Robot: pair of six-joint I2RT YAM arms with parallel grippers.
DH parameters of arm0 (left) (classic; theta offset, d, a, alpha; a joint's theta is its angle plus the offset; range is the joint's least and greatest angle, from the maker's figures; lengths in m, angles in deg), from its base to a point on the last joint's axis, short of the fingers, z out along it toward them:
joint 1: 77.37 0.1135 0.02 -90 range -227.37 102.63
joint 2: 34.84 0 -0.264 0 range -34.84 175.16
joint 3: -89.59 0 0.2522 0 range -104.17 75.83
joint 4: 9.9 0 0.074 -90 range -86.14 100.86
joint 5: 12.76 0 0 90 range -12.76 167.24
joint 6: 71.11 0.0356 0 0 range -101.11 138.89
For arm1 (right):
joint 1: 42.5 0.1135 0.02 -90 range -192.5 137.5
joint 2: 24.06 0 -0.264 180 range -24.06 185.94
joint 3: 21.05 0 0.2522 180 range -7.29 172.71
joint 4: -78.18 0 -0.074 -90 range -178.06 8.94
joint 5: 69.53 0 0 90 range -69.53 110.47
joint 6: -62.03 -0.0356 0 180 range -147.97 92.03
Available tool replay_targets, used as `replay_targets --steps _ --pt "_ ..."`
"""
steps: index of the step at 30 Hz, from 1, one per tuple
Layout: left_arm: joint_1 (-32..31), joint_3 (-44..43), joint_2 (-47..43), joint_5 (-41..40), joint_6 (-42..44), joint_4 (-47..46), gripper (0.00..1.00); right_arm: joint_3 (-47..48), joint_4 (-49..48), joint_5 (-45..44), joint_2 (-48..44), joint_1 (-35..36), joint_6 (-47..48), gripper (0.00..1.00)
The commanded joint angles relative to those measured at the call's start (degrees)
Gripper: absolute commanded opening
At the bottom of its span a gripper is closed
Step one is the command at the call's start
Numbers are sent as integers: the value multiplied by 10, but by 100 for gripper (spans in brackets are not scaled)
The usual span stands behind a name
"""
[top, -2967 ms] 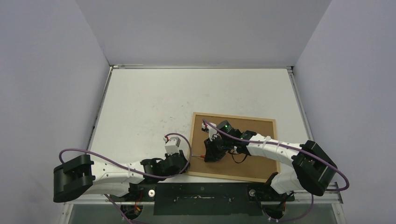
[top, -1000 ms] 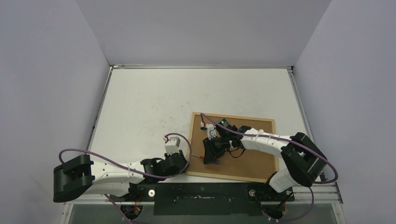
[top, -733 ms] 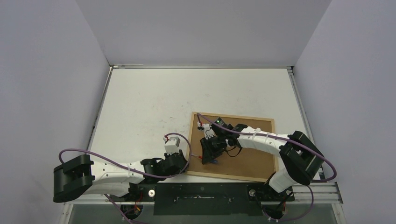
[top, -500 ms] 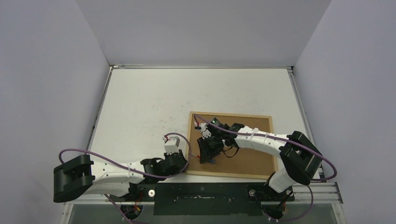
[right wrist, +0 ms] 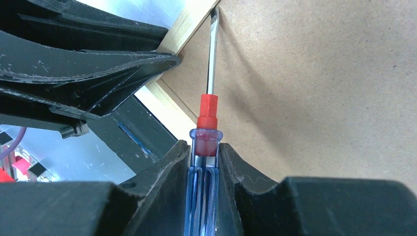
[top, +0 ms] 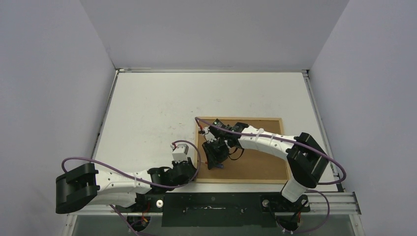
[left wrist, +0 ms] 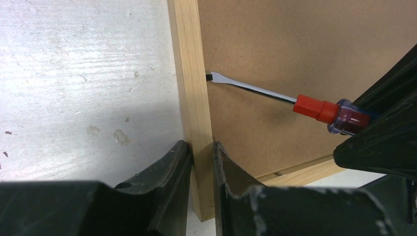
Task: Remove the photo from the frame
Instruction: Release the photo frame item from the photo frame.
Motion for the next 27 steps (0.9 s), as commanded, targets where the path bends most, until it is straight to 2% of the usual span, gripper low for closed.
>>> replay_targets --steps 1,27 --pt "-3 40 30 53 7 63 0 84 -113 54 10 20 41 0" --pt "-5 55 24 51 3 44 0 226 -45 40 79 52 84 0"
